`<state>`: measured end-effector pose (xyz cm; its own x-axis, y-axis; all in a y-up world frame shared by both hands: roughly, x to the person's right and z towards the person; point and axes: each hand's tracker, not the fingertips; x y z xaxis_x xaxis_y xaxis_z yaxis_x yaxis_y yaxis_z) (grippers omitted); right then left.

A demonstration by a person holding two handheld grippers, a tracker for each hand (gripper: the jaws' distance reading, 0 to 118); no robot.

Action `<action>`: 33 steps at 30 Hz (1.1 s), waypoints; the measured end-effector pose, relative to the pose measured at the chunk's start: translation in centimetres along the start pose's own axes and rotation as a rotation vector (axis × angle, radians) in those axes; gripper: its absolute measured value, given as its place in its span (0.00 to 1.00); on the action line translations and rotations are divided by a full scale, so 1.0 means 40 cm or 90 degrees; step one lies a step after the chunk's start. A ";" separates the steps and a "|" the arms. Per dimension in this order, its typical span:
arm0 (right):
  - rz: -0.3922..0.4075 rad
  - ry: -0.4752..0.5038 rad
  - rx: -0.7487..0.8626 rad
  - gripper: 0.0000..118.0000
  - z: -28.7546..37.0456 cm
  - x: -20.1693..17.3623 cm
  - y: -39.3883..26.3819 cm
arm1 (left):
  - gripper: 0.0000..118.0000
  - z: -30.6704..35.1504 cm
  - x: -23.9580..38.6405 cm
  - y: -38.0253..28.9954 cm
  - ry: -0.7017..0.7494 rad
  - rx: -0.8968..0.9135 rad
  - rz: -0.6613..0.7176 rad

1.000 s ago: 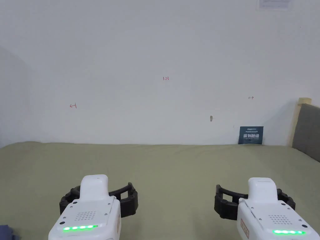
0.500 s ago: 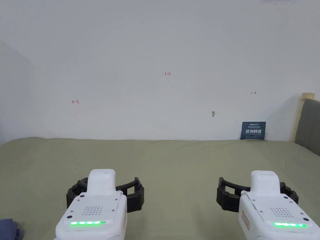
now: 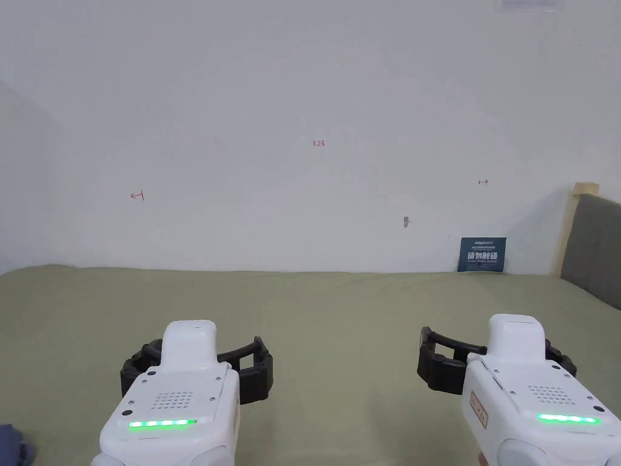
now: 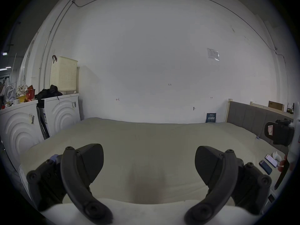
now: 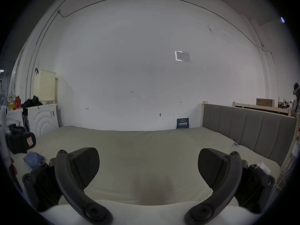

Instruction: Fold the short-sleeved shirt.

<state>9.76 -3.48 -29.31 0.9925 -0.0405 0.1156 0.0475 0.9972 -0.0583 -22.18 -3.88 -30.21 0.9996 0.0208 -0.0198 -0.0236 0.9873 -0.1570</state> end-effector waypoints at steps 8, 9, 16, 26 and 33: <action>-0.023 0.008 -0.075 1.00 -0.032 0.013 0.020 | 0.99 -0.004 -0.006 0.022 0.000 0.011 -0.004; -0.044 0.021 -0.079 1.00 -0.037 0.019 0.017 | 0.99 -0.006 -0.007 0.025 -0.005 0.015 -0.004; 0.004 0.002 -0.078 1.00 -0.045 0.011 0.015 | 0.99 -0.034 -0.002 0.036 -0.004 0.013 -0.003; 0.059 -0.040 -0.086 1.00 -0.048 -0.013 0.025 | 0.99 -0.048 -0.010 0.026 -0.005 0.003 0.014; 0.050 -0.034 -0.094 1.00 -0.043 -0.019 0.041 | 0.99 -0.058 -0.017 0.005 -0.004 -0.023 0.019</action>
<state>9.27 -1.93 -31.21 0.9864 0.0447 0.1579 -0.0101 0.9769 -0.2133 -22.91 -4.05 -32.54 0.9985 0.0514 -0.0188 -0.0540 0.9799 -0.1922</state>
